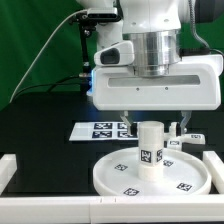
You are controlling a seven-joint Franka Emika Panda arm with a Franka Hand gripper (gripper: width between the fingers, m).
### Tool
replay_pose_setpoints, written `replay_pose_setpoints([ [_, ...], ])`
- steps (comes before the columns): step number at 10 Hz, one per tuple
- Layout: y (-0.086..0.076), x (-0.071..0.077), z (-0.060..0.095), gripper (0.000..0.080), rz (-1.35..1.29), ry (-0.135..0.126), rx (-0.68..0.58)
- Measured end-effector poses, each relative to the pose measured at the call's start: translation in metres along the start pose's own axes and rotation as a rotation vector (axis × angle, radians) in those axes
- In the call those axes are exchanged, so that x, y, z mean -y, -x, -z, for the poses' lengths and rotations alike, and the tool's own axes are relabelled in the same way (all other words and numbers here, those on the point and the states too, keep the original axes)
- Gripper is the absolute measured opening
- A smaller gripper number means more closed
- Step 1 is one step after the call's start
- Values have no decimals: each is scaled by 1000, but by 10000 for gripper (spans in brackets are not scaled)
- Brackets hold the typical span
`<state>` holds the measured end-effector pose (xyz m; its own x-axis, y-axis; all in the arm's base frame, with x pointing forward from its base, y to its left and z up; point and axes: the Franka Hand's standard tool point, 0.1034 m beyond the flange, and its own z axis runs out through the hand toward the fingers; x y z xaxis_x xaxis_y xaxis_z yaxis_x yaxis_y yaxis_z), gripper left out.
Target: Assemble round table
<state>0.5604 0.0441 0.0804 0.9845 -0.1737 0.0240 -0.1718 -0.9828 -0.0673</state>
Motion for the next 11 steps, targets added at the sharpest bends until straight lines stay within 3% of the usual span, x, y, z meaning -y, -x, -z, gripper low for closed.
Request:
replay_pose_setpoints([
  [3, -6, -8, -2, 649, 453, 37, -52],
  [7, -5, -9, -2, 634, 456, 38, -50],
  [8, -5, -9, -2, 456, 413, 36, -51],
  [9, -5, -9, -3, 404, 324, 32, -52],
  [11, -6, -9, -3, 404, 198, 28, -59],
])
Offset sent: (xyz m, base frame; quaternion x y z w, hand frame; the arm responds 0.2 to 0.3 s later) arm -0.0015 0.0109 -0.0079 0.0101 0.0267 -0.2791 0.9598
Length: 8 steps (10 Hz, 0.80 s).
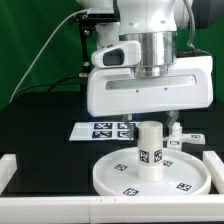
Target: Assemble round table
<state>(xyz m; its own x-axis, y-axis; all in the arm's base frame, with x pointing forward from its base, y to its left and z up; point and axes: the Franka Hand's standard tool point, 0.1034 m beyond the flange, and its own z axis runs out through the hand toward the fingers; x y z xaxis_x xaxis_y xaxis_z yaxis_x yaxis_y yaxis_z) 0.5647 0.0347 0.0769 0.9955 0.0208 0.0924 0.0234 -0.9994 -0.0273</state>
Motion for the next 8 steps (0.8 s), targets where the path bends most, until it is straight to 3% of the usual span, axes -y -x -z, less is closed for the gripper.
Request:
replay_pose_setpoints([
  [3, -2, 2, -1, 404, -392, 8, -26],
  [5, 0, 0, -1, 404, -738, -7, -17],
  [7, 4, 4, -3, 404, -1160, -52, 0],
  [8, 5, 6, -3, 404, -1286, -49, 1],
])
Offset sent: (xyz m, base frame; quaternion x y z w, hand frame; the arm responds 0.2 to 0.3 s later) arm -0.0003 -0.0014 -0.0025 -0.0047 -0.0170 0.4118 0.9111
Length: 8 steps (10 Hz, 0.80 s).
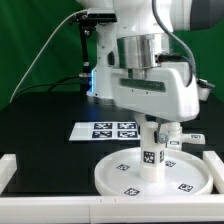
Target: Assemble round table
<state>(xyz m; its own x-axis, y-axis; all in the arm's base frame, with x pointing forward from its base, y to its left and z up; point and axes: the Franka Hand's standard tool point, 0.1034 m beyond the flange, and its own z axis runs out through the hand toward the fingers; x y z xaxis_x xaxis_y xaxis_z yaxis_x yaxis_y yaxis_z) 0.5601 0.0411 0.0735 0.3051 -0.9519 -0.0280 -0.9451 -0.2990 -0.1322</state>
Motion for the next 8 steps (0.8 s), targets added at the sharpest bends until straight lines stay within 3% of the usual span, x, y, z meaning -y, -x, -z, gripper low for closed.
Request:
replay_pose_setpoints([
  [1, -1, 0, 0, 406, -2, 1, -2],
  [2, -1, -1, -1, 466, 20, 2, -1],
  [3, 0, -1, -1, 599, 63, 4, 0],
  [4, 2, -2, 0, 599, 211, 39, 12],
  [5, 1, 0, 1, 639, 367, 32, 10],
  [8, 2, -1, 0, 647, 722, 32, 17],
])
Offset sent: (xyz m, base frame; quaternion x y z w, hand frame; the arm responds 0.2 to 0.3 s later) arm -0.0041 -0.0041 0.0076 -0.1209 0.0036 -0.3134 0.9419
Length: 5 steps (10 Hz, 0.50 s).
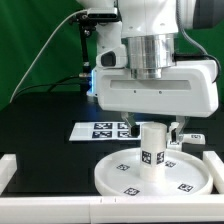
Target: Assemble round table
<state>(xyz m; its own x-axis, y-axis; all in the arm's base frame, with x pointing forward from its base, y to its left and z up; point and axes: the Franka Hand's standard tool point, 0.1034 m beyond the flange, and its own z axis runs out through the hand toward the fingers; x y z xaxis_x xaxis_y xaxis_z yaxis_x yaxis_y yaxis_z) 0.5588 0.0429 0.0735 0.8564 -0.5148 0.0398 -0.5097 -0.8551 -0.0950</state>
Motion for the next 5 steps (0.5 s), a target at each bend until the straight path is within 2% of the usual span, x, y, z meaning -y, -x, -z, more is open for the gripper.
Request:
replay_pose_setpoints([
  [2, 0, 0, 0, 649, 145, 0, 0],
  [3, -1, 0, 0, 649, 265, 11, -4],
  [4, 0, 2, 0, 649, 496, 35, -10],
  [5, 2, 3, 0, 649, 687, 47, -1],
])
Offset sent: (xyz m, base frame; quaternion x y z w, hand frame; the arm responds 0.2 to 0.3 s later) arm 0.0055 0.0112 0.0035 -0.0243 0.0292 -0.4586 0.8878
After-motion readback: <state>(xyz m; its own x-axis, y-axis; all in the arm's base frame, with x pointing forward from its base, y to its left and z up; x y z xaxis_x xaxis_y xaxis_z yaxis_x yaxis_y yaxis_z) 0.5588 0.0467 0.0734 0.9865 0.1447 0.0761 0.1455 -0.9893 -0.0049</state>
